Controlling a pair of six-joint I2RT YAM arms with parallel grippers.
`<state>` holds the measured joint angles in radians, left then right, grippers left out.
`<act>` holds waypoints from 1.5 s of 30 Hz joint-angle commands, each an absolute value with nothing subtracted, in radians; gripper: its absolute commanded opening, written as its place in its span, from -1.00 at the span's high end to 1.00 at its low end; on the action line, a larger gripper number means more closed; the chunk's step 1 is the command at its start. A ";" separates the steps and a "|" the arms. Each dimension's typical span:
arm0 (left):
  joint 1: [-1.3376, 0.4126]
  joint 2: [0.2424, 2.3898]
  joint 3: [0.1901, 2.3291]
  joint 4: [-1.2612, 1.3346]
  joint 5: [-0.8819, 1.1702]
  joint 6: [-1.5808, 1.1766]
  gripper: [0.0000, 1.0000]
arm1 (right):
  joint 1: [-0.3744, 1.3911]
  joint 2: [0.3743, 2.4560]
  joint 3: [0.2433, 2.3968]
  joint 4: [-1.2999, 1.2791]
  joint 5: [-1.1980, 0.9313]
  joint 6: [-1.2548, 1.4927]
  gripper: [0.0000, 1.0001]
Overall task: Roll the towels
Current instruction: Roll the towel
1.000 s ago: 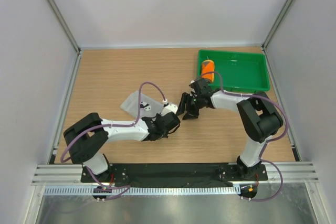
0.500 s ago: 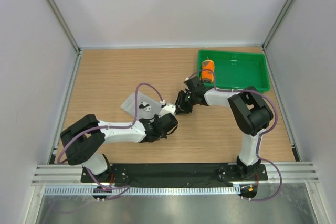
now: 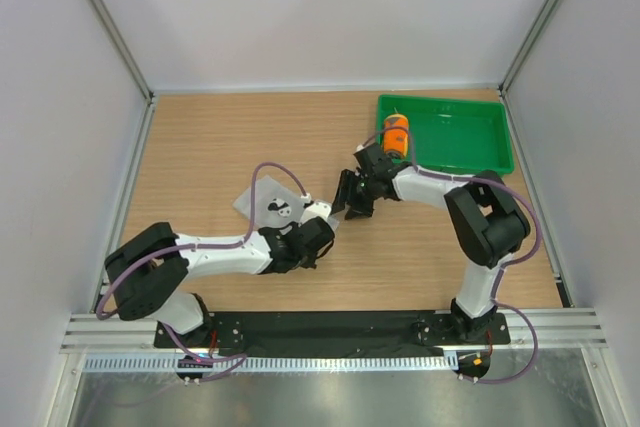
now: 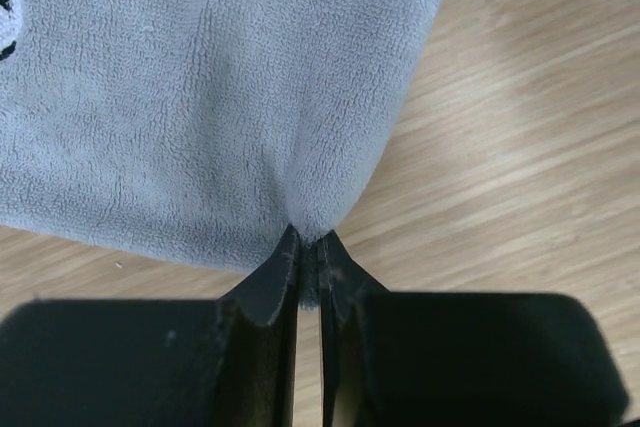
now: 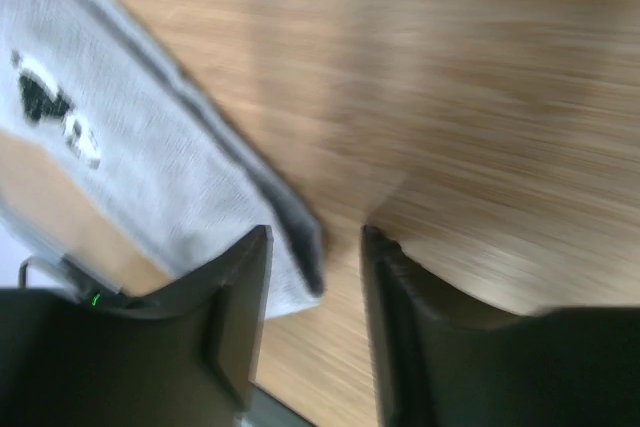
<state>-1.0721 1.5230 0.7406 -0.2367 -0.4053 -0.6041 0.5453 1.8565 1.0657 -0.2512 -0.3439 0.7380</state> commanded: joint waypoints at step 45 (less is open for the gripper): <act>-0.652 1.519 0.818 -0.347 0.253 -0.894 0.66 | 0.657 1.551 0.966 -0.200 -0.499 0.627 0.66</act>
<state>-0.6693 1.5215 0.8272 -0.3565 0.2245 -0.8879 0.6514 1.5158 0.9703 -0.2966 -0.4568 0.6037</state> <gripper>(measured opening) 0.165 0.177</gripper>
